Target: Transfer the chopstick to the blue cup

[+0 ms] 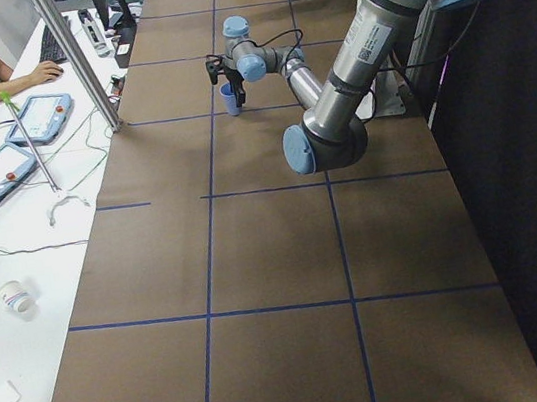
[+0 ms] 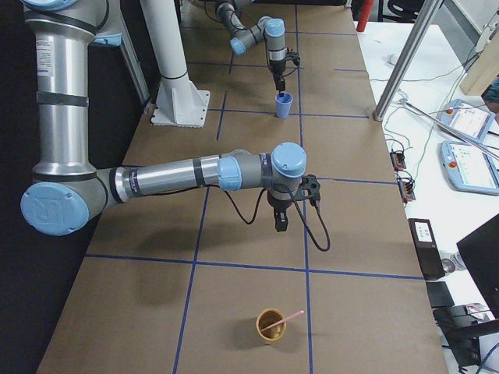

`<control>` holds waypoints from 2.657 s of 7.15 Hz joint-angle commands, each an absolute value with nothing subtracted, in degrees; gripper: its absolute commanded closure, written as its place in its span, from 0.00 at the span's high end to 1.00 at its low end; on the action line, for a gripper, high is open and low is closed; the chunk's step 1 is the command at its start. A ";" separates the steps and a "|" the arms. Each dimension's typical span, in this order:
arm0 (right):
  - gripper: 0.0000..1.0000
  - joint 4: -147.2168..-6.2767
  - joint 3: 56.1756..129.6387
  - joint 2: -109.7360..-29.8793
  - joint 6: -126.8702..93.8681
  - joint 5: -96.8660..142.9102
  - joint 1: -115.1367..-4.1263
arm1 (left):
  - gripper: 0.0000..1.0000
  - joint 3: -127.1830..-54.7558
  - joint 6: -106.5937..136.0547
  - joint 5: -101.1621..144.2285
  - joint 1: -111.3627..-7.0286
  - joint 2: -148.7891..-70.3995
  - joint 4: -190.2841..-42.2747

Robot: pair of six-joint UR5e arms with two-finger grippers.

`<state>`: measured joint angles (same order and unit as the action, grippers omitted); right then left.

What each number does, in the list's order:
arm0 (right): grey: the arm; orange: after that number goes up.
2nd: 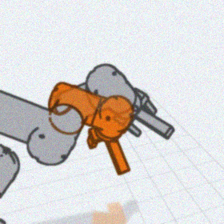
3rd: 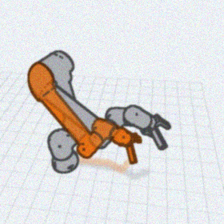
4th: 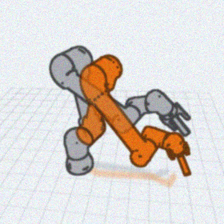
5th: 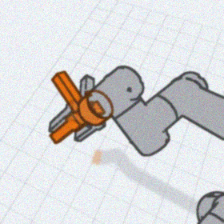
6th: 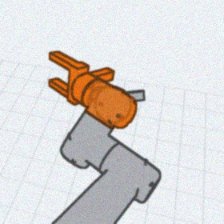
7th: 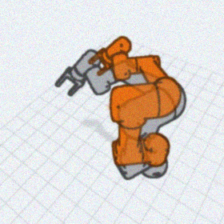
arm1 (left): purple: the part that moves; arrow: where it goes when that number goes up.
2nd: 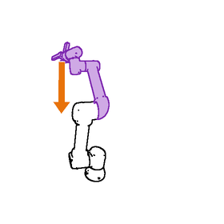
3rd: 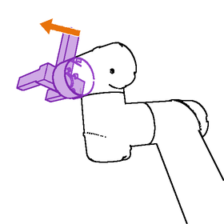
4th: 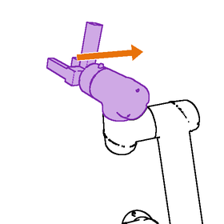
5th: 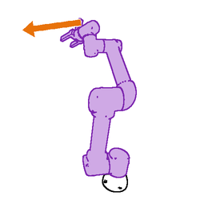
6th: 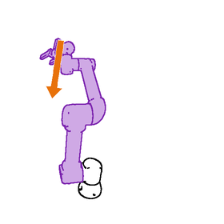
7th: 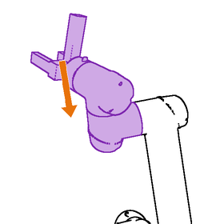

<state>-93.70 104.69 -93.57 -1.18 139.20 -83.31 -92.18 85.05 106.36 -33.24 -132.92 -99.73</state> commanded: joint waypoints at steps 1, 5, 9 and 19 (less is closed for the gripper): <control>0.99 -84.28 103.98 -98.23 -0.79 133.73 -86.02 | 1.00 -100.61 84.03 106.70 -36.63 -125.79 -99.84; 0.96 -53.22 84.68 -100.29 -1.67 128.06 -97.10 | 1.00 -100.63 83.23 106.52 -37.44 -125.77 -99.84; 0.97 -39.92 74.38 -96.60 -11.86 126.23 -97.29 | 1.00 -100.63 83.23 106.44 -37.53 -125.68 -99.84; 0.05 -39.81 70.31 -92.90 -12.30 123.57 -97.21 | 1.00 -100.72 83.23 106.44 -37.79 -125.68 -99.84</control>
<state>-39.82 70.45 -92.89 -12.30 123.50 -97.21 -100.72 83.27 106.44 -37.79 -125.68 -99.84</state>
